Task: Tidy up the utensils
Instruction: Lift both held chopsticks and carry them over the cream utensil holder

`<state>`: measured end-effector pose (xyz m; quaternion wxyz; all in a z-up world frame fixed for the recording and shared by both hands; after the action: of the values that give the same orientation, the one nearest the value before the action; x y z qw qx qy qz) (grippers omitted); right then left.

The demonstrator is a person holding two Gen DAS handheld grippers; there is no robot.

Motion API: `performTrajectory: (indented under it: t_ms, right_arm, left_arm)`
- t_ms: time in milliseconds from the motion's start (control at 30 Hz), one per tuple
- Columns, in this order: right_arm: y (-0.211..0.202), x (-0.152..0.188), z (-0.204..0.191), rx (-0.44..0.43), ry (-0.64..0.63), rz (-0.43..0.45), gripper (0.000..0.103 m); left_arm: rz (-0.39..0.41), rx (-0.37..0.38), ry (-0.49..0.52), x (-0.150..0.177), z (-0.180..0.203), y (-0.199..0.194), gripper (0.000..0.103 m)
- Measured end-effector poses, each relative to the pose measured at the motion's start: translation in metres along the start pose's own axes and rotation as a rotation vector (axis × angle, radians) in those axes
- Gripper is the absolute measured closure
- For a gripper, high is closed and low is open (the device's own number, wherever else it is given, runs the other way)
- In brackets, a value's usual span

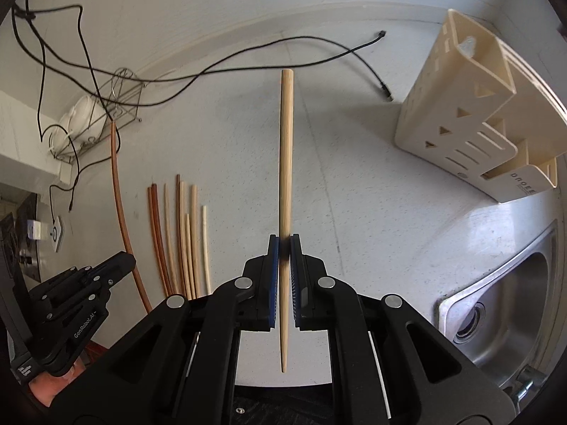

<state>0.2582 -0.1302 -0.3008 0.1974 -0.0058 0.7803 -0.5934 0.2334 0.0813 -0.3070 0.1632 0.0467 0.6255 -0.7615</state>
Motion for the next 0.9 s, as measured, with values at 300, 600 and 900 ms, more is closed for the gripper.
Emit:
performTrajectory:
  t_ms: [300, 600, 900]
  right_arm:
    - [-0.061, -0.022, 0.053, 0.024, 0.090, 0.170, 0.097]
    - [-0.114, -0.049, 0.115, 0.072, 0.172, 0.330, 0.097]
    - [-0.149, -0.074, 0.163, 0.110, 0.224, 0.460, 0.097]
  left_arm:
    - [0.149, 0.108, 0.107, -0.054, 0.092, -0.015, 0.097]
    - [0.296, 0.157, 0.252, -0.110, 0.177, -0.035, 0.097]
    - [0.408, 0.221, 0.371, -0.151, 0.254, -0.047, 0.097]
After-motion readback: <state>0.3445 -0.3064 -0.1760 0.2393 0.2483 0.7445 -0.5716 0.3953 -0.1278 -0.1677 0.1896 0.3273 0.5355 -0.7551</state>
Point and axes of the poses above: each gripper's, at about its wrist camera, not at the fingertips, and y roughly the way its jaws point, z to its right, x to its underside, the point moved 8 cm from there along y, roughly the way its jaws point, and after that the axes turned 1 degree about y, right-handed, at the moved point
